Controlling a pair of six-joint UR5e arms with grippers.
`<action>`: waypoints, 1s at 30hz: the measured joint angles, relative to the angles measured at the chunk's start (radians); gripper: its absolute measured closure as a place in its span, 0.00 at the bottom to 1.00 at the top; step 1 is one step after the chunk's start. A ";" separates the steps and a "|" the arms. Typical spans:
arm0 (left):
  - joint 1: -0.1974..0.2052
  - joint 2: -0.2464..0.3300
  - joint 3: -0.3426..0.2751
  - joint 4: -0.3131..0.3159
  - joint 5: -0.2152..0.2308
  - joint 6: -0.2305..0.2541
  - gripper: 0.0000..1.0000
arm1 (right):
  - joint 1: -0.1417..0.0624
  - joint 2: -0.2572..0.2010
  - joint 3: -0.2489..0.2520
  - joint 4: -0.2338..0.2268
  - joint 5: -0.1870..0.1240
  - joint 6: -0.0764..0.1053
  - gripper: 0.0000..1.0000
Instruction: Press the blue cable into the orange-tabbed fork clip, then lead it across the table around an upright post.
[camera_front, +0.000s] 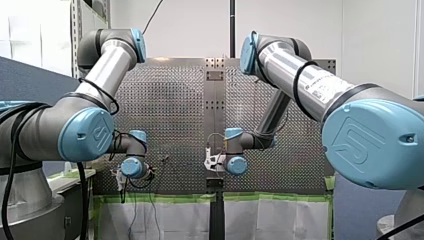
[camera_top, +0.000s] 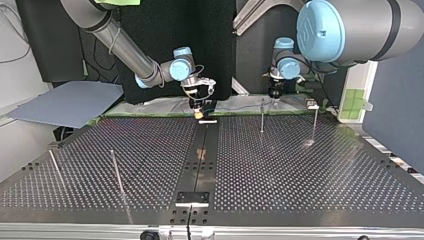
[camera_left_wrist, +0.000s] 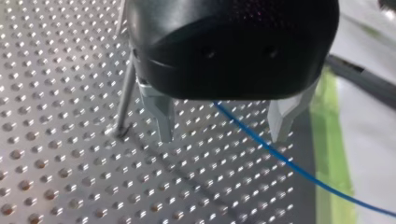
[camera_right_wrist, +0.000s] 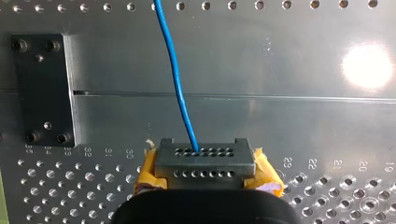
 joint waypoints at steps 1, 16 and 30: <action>0.001 0.000 -0.008 0.006 0.009 0.000 0.00 | 0.000 0.000 0.000 0.000 0.000 0.000 1.00; 0.016 0.052 -0.144 0.138 0.110 0.001 0.00 | 0.000 0.000 0.000 0.000 0.000 0.000 1.00; 0.003 0.188 -0.223 0.124 0.126 0.038 0.00 | 0.000 0.000 0.000 0.000 0.000 0.000 1.00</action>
